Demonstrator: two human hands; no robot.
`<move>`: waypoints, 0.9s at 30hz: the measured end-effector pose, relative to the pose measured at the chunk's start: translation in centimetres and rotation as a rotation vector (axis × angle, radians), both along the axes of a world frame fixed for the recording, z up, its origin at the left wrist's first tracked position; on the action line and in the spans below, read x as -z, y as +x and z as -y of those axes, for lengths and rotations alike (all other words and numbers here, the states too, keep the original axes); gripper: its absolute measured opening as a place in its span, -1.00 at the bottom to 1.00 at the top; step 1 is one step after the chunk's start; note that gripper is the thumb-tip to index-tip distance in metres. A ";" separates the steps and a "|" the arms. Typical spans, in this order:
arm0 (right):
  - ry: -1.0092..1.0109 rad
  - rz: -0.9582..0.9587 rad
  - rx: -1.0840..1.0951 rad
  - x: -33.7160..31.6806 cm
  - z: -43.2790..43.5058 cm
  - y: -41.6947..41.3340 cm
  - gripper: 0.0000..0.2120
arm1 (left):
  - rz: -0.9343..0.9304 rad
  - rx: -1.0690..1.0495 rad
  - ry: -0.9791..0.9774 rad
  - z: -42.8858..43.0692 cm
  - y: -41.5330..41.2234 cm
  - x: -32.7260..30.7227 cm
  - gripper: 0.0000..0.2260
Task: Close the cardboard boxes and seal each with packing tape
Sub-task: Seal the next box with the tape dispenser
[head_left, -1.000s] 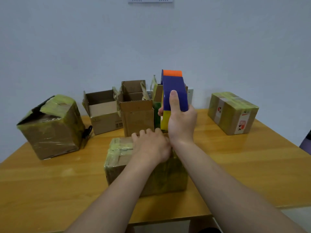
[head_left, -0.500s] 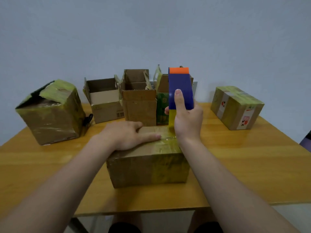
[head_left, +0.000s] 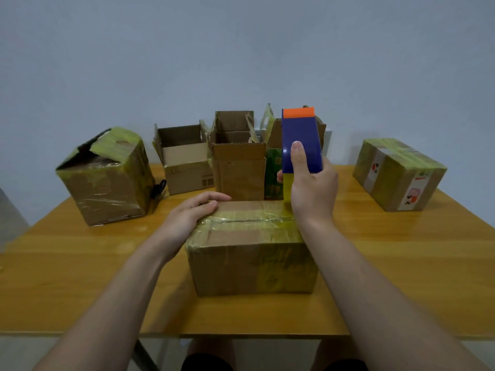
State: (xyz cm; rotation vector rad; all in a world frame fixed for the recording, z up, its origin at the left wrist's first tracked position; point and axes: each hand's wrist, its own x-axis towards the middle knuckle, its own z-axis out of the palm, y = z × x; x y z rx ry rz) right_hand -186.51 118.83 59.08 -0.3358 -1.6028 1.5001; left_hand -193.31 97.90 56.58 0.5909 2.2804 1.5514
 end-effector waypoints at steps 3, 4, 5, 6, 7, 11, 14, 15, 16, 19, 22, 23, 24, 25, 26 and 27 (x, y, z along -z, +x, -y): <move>0.006 0.003 0.003 0.0 0.1 -0.1 -0.76 | -0.069 0.081 -0.349 -0.9 -0.3 -2.4 -0.72; 0.004 0.001 0.004 0.0 0.1 -0.1 -0.76 | -0.110 0.078 -0.403 -1.5 -0.4 -2.7 -0.70; -0.005 -0.003 0.004 -0.1 0.0 -0.1 -0.77 | -0.160 0.063 -0.401 -2.2 -0.1 -2.8 -0.68; -0.019 -0.008 0.003 -0.1 0.0 0.0 -0.77 | -0.216 0.032 -0.353 -2.8 0.1 -2.6 -0.67; -0.037 -0.015 -0.001 -0.1 -0.1 0.1 -0.77 | -0.245 -0.005 -0.277 -3.1 0.3 -2.1 -0.69; -0.050 -0.012 -0.017 0.0 -0.1 0.1 -0.76 | 0.087 -0.125 0.244 -1.7 0.0 0.3 -0.65; 0.008 0.003 -0.004 -0.1 0.0 -0.1 -0.65 | 0.268 -0.064 0.430 -1.0 -0.2 1.4 -0.63; 0.013 0.004 -0.007 -0.1 0.1 -0.2 -0.64 | 0.288 -0.030 0.433 -0.9 -0.2 1.6 -0.60; 0.010 0.002 -0.012 -0.1 0.0 -0.2 -0.66 | 0.313 0.006 0.431 -0.7 -0.2 1.8 -0.55; -0.015 -0.009 -0.014 -0.1 0.0 -0.1 -0.69 | 0.427 0.092 0.418 0.3 -0.2 2.1 -0.44; -0.031 -0.014 -0.015 -0.2 0.1 0.1 -0.69 | 0.433 0.144 0.333 0.8 -0.5 1.4 -0.38; -0.032 -0.014 -0.017 -0.2 0.1 0.2 -0.70 | 0.412 0.153 0.278 0.9 -0.8 1.0 -0.36; -0.031 -0.014 -0.018 -0.2 0.1 0.3 -0.71 | 0.376 0.163 0.211 0.9 -0.9 0.5 -0.33; -0.029 -0.016 -0.021 -0.2 0.1 0.3 -0.71 | 0.337 0.168 0.143 1.1 -0.9 0.3 -0.28; -0.028 -0.017 -0.025 -0.2 0.1 0.3 -0.69 | 0.301 0.172 0.086 1.1 -0.9 0.2 -0.22; -0.030 -0.015 -0.028 -0.2 0.1 0.3 -0.67 | 0.284 0.172 0.057 1.1 -0.7 0.2 -0.19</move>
